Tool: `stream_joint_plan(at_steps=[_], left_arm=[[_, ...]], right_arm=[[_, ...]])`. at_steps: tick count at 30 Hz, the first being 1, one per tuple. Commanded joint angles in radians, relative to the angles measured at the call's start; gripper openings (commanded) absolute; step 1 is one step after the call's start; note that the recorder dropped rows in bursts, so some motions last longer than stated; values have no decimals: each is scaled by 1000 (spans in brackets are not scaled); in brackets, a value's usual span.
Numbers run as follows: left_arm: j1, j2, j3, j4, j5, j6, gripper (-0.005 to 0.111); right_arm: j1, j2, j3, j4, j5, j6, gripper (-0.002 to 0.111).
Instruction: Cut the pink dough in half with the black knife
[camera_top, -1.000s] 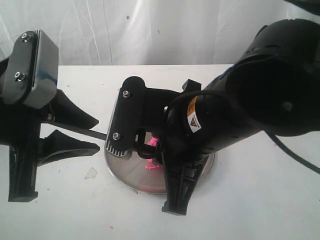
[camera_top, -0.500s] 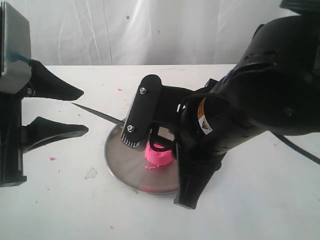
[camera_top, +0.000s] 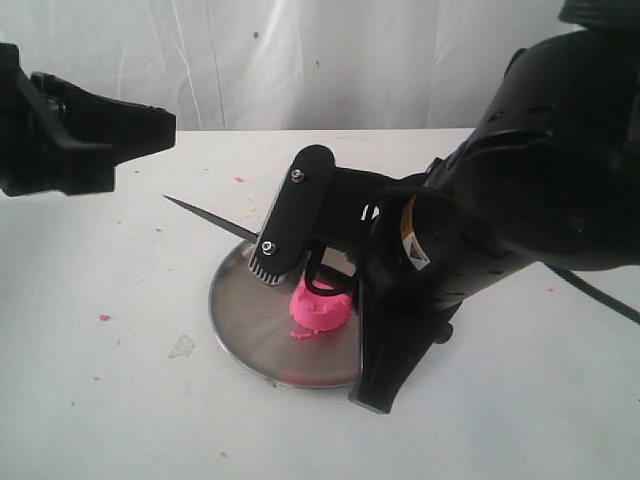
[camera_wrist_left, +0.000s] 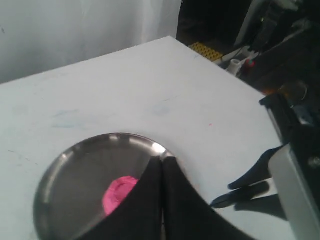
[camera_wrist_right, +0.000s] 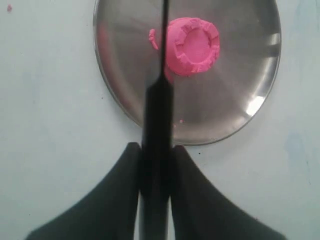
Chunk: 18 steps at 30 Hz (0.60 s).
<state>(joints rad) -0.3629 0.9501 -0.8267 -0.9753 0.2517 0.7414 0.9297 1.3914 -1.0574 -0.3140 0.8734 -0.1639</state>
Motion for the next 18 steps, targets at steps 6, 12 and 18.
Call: stream_joint_plan(at_steps=[6,12,18], left_arm=[[-1,45,65,-231,61,-20,0],[-1,108,66,-251,53,43,0],[-1,196,66,-249,16,104,0]], right_arm=[[-6,-3,-4,-1,-68,23,0],[-6,-3,-4,-1,-70,23,0],[-6,-5,-5,-1,-69,34,0]])
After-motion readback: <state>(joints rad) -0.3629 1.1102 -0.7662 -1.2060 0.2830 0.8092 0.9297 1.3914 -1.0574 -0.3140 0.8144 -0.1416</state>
